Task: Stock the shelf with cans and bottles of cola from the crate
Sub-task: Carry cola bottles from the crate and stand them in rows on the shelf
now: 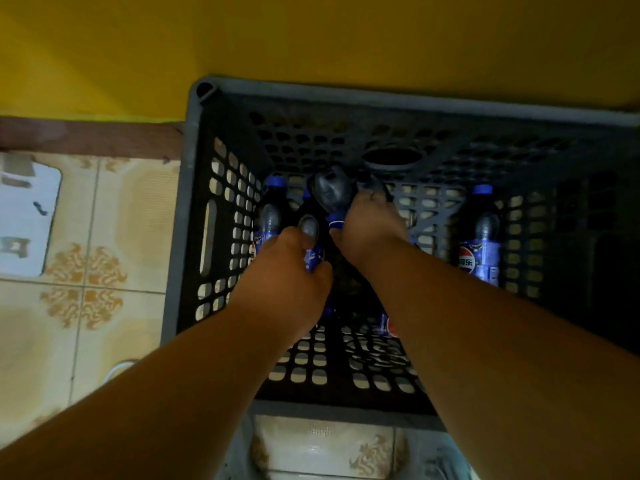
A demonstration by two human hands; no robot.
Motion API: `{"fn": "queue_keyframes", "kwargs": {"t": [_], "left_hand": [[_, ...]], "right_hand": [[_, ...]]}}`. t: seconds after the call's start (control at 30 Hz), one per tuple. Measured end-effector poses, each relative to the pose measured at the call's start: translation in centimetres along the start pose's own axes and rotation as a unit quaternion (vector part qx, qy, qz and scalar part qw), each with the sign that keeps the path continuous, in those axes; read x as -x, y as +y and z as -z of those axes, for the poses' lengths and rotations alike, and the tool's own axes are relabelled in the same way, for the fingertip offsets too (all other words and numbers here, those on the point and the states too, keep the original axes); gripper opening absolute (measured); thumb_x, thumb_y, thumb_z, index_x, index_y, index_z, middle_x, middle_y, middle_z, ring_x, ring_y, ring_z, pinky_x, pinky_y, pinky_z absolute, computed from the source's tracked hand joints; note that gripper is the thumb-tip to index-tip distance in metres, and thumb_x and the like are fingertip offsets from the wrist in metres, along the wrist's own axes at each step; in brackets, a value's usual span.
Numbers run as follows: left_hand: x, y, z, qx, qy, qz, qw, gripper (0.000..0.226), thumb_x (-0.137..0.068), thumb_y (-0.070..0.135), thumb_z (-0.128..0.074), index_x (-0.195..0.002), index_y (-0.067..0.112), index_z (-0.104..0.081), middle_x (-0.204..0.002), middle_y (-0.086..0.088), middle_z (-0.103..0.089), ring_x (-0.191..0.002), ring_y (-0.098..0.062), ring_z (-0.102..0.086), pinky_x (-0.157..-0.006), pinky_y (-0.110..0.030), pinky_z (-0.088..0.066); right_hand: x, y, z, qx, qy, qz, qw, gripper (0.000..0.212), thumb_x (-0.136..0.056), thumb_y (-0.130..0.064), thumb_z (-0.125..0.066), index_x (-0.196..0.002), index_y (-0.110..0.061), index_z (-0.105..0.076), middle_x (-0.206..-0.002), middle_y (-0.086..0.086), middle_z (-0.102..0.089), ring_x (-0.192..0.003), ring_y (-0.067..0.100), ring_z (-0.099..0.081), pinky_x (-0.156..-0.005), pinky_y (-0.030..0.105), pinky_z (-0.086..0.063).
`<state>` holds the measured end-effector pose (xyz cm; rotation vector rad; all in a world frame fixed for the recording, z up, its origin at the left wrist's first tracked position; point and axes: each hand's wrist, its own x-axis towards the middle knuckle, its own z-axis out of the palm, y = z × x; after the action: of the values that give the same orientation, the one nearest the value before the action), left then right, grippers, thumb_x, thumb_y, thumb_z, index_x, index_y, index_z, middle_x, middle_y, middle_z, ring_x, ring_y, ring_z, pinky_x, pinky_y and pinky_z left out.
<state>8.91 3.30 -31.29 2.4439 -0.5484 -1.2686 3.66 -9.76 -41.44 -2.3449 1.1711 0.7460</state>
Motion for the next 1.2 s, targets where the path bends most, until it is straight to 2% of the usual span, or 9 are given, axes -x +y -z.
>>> {"fn": "queue_keyframes", "kwargs": {"t": [0.27,0.5,0.63,0.73,0.77,0.83,0.97,1.1,1.2], "left_hand": [[-0.7,-0.7,0.2,0.219,-0.047,0.143,0.964,0.033,-0.100,0.029,-0.054,-0.127,0.008,-0.057,-0.114,-0.014,-0.067,-0.105,-0.030,-0.066,-0.094,-0.049,-0.054],[-0.3,-2.6,0.5,0.587,-0.211,0.300,0.722,0.073,-0.095,0.068,-0.039,-0.127,0.008,-0.065,-0.117,-0.025,-0.069,-0.102,-0.041,-0.070,-0.083,-0.049,-0.056],[-0.3,-2.9,0.7,0.577,-0.234,0.278,0.731,0.043,-0.087,0.048,-0.062,-0.109,0.012,-0.073,-0.110,-0.020,-0.073,-0.088,-0.037,-0.074,-0.076,-0.045,-0.058],[-0.2,-2.6,0.0,0.529,-0.236,0.257,0.774,0.034,-0.084,0.034,-0.062,-0.110,0.014,-0.067,-0.100,-0.021,-0.073,-0.073,-0.032,-0.072,-0.069,-0.041,-0.058],[-0.3,-2.5,-0.4,0.518,-0.230,0.254,0.784,0.037,-0.077,0.031,-0.064,-0.110,0.013,-0.067,-0.096,-0.021,-0.073,-0.074,-0.031,-0.071,-0.072,-0.041,-0.058],[-0.4,-2.0,-0.9,0.497,-0.208,0.255,0.803,0.045,-0.065,0.029,-0.068,-0.107,0.013,-0.068,-0.091,-0.020,-0.074,-0.074,-0.030,-0.070,-0.071,-0.040,-0.057],[-1.1,-1.4,-1.1,0.468,-0.198,0.257,0.822,0.023,-0.081,0.028,-0.065,-0.095,0.010,-0.070,-0.088,-0.019,-0.073,-0.073,-0.030,-0.068,-0.076,-0.040,-0.054],[-1.4,-1.2,-0.6,0.451,-0.188,0.251,0.835,0.029,-0.085,0.028,-0.064,-0.107,0.010,-0.067,-0.086,-0.017,-0.074,-0.067,-0.029,-0.070,-0.073,-0.041,-0.057],[-0.3,-0.6,0.4,0.425,-0.164,0.254,0.853,0.038,-0.083,0.030,-0.069,-0.116,0.012,-0.063,-0.093,-0.017,-0.075,-0.074,-0.032,-0.072,-0.074,-0.046,-0.059]], "right_hand": [[1.3,0.2,-0.9,-0.072,0.013,-0.013,0.997,0.090,-0.081,-0.033,-0.080,-0.147,-0.003,-0.027,-0.151,0.020,-0.031,-0.137,0.035,-0.037,-0.107,0.041,-0.042],[8.7,1.9,0.5,-0.168,0.207,0.272,0.924,0.069,-0.068,-0.013,-0.086,-0.127,-0.005,-0.052,-0.123,0.018,-0.054,-0.114,0.035,-0.055,-0.093,0.042,-0.051],[10.1,2.9,0.5,-0.145,0.102,0.374,0.910,0.080,-0.071,-0.007,-0.083,-0.143,-0.006,-0.048,-0.140,0.017,-0.053,-0.127,0.035,-0.052,-0.104,0.044,-0.043],[9.1,3.4,0.2,-0.309,0.074,0.222,0.922,0.064,-0.086,-0.002,-0.066,-0.145,-0.018,-0.047,-0.134,0.007,-0.056,-0.119,0.022,-0.058,-0.100,0.033,-0.048],[8.4,3.1,0.2,-0.421,0.080,0.094,0.899,0.059,-0.092,-0.003,-0.059,-0.145,-0.024,-0.045,-0.127,0.006,-0.060,-0.109,0.021,-0.063,-0.092,0.035,-0.055],[5.6,3.1,-0.1,-0.650,0.022,-0.161,0.743,0.059,-0.101,-0.011,-0.051,-0.150,-0.035,-0.031,-0.118,0.012,-0.063,-0.092,0.030,-0.070,-0.076,0.045,-0.061],[-0.7,3.4,-1.8,-0.811,-0.137,-0.262,0.505,0.061,-0.100,-0.046,-0.054,-0.154,-0.035,-0.029,-0.141,0.021,-0.051,-0.094,0.046,-0.069,-0.061,0.056,-0.059],[-3.4,2.2,-1.4,-0.850,-0.096,-0.314,0.412,0.044,-0.102,-0.037,-0.053,-0.142,-0.020,-0.051,-0.137,0.018,-0.056,-0.114,0.043,-0.059,-0.064,0.051,-0.059],[-1.0,1.3,0.1,-0.843,-0.080,-0.330,0.417,0.044,-0.105,-0.038,-0.047,-0.143,-0.017,-0.050,-0.140,0.017,-0.054,-0.119,0.042,-0.057,-0.083,0.054,-0.058]]}}
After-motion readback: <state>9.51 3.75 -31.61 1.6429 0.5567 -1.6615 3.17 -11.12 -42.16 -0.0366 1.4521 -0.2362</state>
